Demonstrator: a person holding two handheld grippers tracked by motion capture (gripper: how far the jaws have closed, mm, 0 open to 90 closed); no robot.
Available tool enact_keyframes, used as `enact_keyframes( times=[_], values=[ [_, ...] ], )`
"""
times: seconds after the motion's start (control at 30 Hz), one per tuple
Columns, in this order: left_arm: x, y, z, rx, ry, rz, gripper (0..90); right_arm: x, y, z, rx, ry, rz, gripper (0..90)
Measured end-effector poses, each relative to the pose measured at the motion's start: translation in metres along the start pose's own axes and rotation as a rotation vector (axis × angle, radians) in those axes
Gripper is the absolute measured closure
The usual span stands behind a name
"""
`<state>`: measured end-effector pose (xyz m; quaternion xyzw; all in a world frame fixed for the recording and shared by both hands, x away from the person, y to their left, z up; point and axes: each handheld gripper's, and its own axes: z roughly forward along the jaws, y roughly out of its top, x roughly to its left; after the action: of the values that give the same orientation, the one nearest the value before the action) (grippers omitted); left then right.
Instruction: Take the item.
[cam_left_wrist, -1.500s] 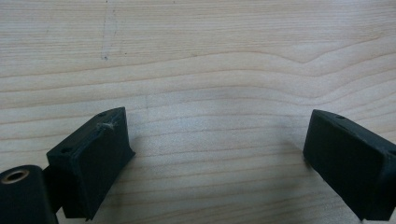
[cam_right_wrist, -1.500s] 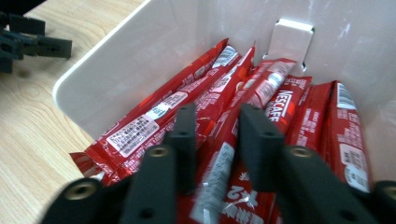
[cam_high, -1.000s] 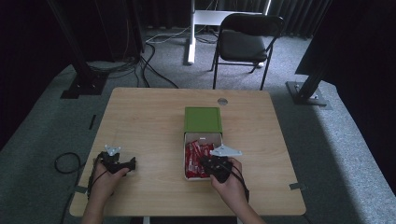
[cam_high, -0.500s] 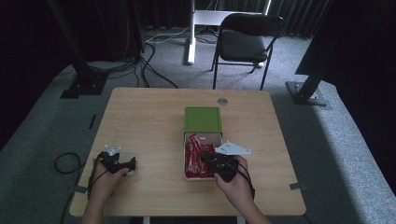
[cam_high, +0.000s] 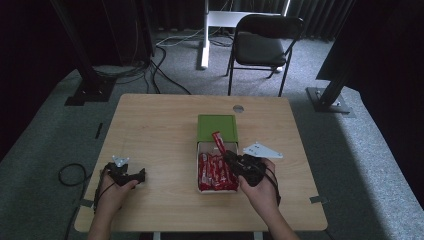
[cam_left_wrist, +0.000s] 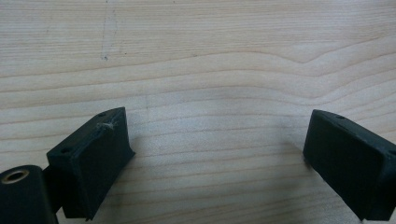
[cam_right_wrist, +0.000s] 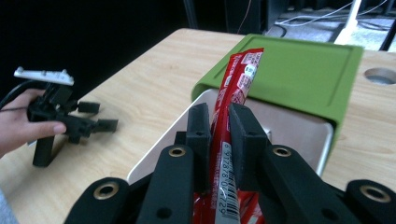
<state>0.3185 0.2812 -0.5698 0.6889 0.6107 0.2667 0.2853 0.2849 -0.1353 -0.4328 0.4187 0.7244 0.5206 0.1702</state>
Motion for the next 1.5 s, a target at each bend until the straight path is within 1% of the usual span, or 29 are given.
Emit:
enact_keyframes(
  times=[0.17,0.33,0.53,0.8,1.03,1.2,1.33,1.47,1.5],
  values=[
    [0.000,0.000,0.000,0.000,0.000,0.000,8.0,-0.009,0.003,-0.003,-0.016,-0.017,0.020,79.0],
    [0.000,0.000,0.000,0.000,0.000,0.000,8.0,-0.019,0.003,-0.008,-0.028,-0.040,0.030,79.0],
    [0.000,0.000,0.000,0.000,0.000,0.001,8.0,-0.033,0.004,-0.017,-0.055,-0.081,0.050,79.0],
    [0.000,0.000,0.000,0.000,0.000,0.000,8.0,-0.055,0.001,-0.031,-0.087,-0.149,0.076,79.0],
    [0.000,0.000,0.000,0.000,0.000,0.000,8.0,-0.074,-0.004,-0.042,-0.102,-0.213,0.102,79.0],
    [0.000,0.000,0.000,0.000,0.000,0.000,8.0,-0.088,-0.010,-0.049,-0.101,-0.258,0.120,79.0],
    [0.000,0.000,0.000,0.000,0.000,0.000,8.0,-0.101,-0.016,-0.056,-0.109,-0.298,0.144,79.0],
    [0.000,0.000,0.000,0.000,0.000,-0.001,8.0,-0.114,-0.024,-0.063,-0.106,-0.336,0.164,79.0],
    [0.000,0.000,0.000,0.000,0.000,-0.001,8.0,-0.114,-0.024,-0.063,-0.106,-0.336,0.164,79.0]
  ],
)
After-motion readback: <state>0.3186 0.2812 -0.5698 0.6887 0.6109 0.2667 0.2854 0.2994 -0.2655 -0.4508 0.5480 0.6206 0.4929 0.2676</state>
